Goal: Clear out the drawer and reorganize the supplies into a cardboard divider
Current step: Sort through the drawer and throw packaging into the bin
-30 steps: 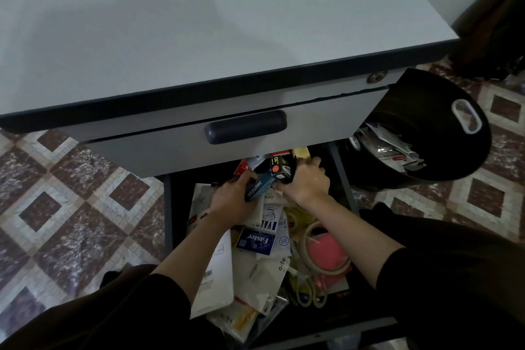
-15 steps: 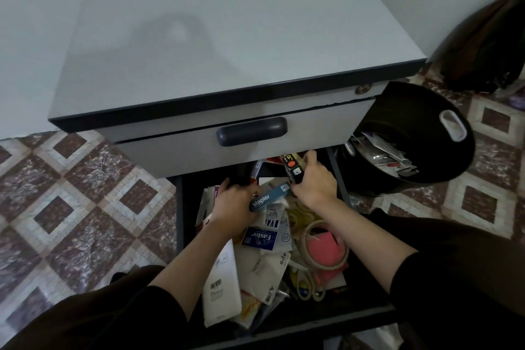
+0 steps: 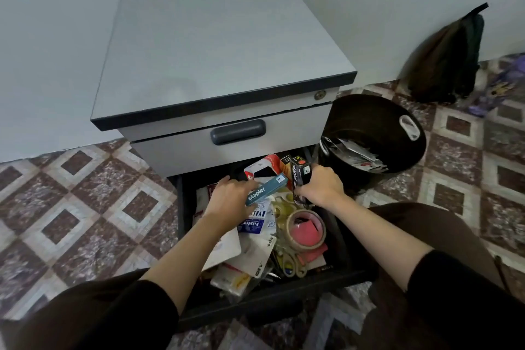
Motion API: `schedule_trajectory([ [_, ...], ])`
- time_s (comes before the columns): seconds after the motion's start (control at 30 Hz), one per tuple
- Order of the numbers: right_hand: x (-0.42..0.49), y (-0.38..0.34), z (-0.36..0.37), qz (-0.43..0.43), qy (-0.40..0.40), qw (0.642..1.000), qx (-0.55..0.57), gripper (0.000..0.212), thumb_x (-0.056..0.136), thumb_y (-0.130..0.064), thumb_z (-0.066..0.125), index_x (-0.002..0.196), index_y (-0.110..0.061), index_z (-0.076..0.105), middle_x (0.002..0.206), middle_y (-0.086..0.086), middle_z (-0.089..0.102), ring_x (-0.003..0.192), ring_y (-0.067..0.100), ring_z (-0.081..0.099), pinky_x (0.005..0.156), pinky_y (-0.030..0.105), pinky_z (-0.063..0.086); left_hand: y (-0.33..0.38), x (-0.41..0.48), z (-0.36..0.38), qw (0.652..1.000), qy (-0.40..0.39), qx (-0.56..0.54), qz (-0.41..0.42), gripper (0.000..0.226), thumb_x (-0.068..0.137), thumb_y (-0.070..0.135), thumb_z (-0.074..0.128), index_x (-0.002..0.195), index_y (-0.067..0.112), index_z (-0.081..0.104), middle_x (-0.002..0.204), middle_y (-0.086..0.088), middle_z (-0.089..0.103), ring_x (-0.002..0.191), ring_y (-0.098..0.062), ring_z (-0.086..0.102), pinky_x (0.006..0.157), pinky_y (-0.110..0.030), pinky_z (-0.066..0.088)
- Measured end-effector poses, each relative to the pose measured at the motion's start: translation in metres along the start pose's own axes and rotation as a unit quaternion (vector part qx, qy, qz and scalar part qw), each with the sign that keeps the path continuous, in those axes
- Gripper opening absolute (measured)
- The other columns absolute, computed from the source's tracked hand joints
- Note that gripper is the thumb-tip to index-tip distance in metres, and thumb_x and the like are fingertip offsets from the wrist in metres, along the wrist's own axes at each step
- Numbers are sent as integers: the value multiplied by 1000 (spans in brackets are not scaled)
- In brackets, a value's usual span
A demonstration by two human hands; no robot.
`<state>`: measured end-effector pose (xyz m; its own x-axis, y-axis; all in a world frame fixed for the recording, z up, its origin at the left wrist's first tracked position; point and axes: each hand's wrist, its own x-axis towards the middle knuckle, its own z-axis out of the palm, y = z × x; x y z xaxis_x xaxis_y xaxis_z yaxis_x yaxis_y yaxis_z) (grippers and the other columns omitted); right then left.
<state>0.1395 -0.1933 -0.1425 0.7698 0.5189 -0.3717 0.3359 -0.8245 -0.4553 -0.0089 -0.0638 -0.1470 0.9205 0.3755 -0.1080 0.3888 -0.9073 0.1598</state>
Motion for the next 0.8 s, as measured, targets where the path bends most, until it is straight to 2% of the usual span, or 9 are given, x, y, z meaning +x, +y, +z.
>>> schedule_trajectory([
  [0.07,-4,3,-7,6,-7,1000,10,37,70,-30,74,99,-11,62,95,6,66,87,25,63,68,30,51,5,-5,-6,999,14,-26,-11,37,87,30,59,125,28,54,106,3,66,96,-17,59,80,-24,38],
  [0.13,-8,7,-14,10,-12,1000,15,36,70,-29,75,98,-9,64,92,6,65,85,24,62,67,28,49,8,-13,-10,999,19,-39,-24,33,86,31,59,119,26,57,103,3,66,92,-17,59,69,-24,37],
  [0.3,-19,16,-24,15,-31,999,11,35,69,-29,77,95,-8,66,91,6,67,78,21,60,65,27,49,16,-35,-9,999,10,-41,-23,30,87,33,59,114,21,59,103,1,66,92,-17,60,66,-23,38],
  [0.37,-24,19,-25,11,-47,999,10,34,69,-29,76,94,-8,67,90,6,68,76,20,61,64,27,49,19,-44,-5,998,-34,-42,-27,31,86,35,59,115,23,57,105,2,65,91,-15,60,62,-20,38],
  [0.5,-32,23,-16,-2,-73,997,-4,37,68,-32,77,95,-9,68,93,6,67,82,22,63,65,28,49,17,-55,13,987,-157,-34,-17,33,83,39,64,113,26,59,109,3,63,93,-14,56,73,-22,40],
  [0.6,-34,24,-8,-2,-89,996,-5,36,68,-30,78,95,-7,68,93,6,66,86,23,64,68,28,49,9,-60,22,981,-173,-81,-24,42,80,32,69,121,27,59,118,3,49,102,-13,50,87,-22,41],
  [0.67,-32,25,-4,1,-102,995,-6,34,69,-28,77,94,-6,68,93,6,66,87,23,64,72,30,51,3,-61,20,978,-172,-115,-27,52,77,28,73,126,28,56,116,1,43,101,-12,47,91,-22,41],
  [0.73,-29,26,-1,3,-110,994,-8,35,69,-28,77,95,-6,67,96,7,67,89,24,64,77,33,54,-1,-60,12,971,-148,-183,-43,61,74,21,77,129,25,50,108,2,49,95,-9,50,83,-15,45],
  [0.8,-25,27,-1,5,-111,994,-7,37,69,-28,78,97,-7,67,97,7,67,89,24,64,79,34,54,-1,-54,7,942,-103,-301,-106,64,69,9,80,123,20,47,91,4,57,77,-5,56,61,-11,47],
])
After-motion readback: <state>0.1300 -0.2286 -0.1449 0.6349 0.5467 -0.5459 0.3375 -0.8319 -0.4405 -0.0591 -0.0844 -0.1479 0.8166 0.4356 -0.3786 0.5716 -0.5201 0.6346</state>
